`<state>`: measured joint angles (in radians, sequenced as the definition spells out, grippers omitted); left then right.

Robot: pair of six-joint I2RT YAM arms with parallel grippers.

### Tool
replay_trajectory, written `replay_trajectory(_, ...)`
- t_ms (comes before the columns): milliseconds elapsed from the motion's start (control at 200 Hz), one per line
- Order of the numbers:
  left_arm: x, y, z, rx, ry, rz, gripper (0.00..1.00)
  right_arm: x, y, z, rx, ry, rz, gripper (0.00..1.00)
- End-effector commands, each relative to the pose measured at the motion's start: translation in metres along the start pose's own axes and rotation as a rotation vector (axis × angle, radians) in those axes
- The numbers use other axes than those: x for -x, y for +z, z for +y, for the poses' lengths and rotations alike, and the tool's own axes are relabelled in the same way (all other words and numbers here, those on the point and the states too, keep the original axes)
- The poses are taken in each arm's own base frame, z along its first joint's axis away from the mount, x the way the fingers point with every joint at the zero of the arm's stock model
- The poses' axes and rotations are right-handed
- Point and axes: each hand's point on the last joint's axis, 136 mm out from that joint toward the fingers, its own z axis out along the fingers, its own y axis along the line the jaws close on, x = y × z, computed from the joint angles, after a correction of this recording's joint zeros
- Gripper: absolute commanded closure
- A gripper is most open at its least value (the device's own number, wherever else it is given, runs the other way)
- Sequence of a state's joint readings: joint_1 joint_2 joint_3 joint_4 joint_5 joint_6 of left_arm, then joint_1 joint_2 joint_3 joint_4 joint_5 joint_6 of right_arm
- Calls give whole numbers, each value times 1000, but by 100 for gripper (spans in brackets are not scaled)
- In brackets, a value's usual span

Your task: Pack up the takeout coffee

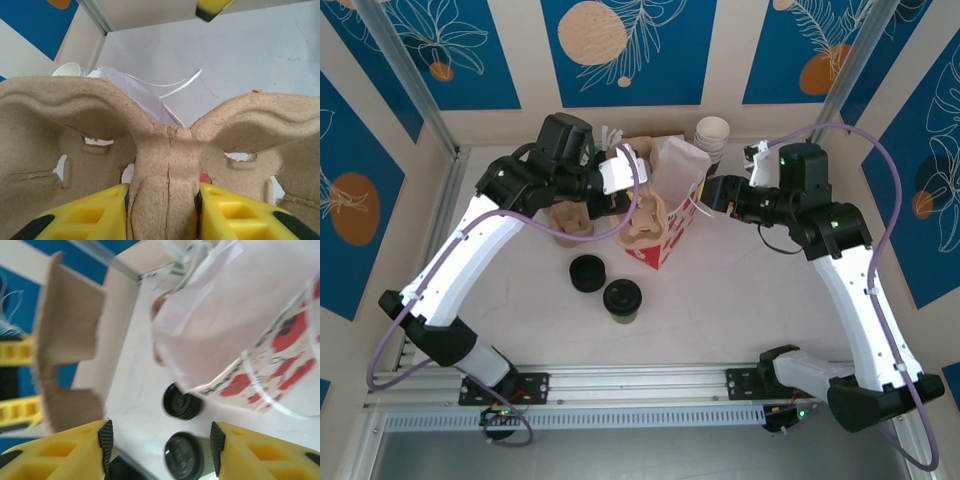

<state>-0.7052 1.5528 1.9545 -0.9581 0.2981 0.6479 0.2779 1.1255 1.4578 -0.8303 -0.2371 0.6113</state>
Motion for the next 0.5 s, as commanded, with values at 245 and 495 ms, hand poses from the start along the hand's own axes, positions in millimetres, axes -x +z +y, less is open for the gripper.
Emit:
replay_trajectory(245,20,-12,3,12,-26,-68,65,41,40,-67,-310,182,-100,37)
replay_trajectory(495,22,-11,4,10,-34,-75,65,47,76,-84,-360,240,-34,36)
